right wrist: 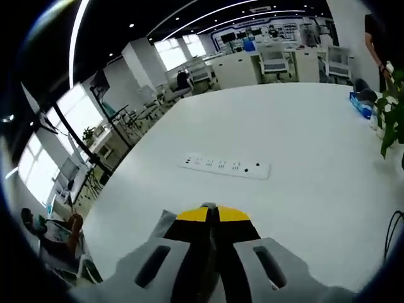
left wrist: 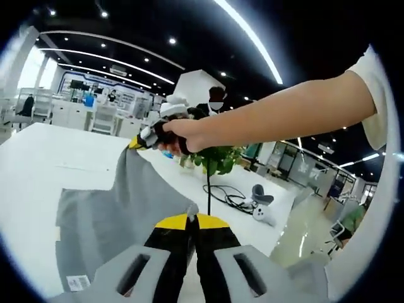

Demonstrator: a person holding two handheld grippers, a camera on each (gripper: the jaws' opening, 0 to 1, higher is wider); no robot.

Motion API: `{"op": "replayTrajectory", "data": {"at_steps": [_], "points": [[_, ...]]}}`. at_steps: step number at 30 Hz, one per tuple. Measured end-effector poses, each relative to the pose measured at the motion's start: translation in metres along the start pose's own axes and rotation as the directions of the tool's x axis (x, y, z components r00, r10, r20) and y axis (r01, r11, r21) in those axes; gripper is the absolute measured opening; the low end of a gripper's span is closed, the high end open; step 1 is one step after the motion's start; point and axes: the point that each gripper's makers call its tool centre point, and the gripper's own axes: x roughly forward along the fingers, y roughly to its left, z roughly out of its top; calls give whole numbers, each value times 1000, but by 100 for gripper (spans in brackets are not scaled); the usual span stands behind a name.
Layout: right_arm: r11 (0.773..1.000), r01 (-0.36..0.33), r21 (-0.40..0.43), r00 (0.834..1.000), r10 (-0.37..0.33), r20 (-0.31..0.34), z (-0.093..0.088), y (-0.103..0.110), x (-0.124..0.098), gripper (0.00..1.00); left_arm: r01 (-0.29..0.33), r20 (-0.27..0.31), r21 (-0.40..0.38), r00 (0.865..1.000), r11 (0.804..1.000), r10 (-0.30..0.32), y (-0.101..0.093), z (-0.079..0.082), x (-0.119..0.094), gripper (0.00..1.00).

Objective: Fold the towel on the table until its edges align and the towel forms a compact rectangular stack.

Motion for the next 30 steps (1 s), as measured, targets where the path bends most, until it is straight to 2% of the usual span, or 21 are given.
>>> {"op": "replayTrajectory", "data": {"at_steps": [4,12,22,30], "points": [[1000,-13,-5,1000,13,-2,2,11,4,0,-22,13,-13,1000,1000,23,5,1,-6,2],[999,-39,-19,999,38,-16,-2,33,18,1,-94,26,-16,995,995,94,30,-1,-22,2],[997,-68,-40,997,67,-36,-9,56,36,1,-148,10,-26,989,989,148,47,-13,-36,3],[995,-93,-22,994,92,-57,-22,73,51,1,-208,-11,-20,978,978,208,70,-26,-51,3]]}}
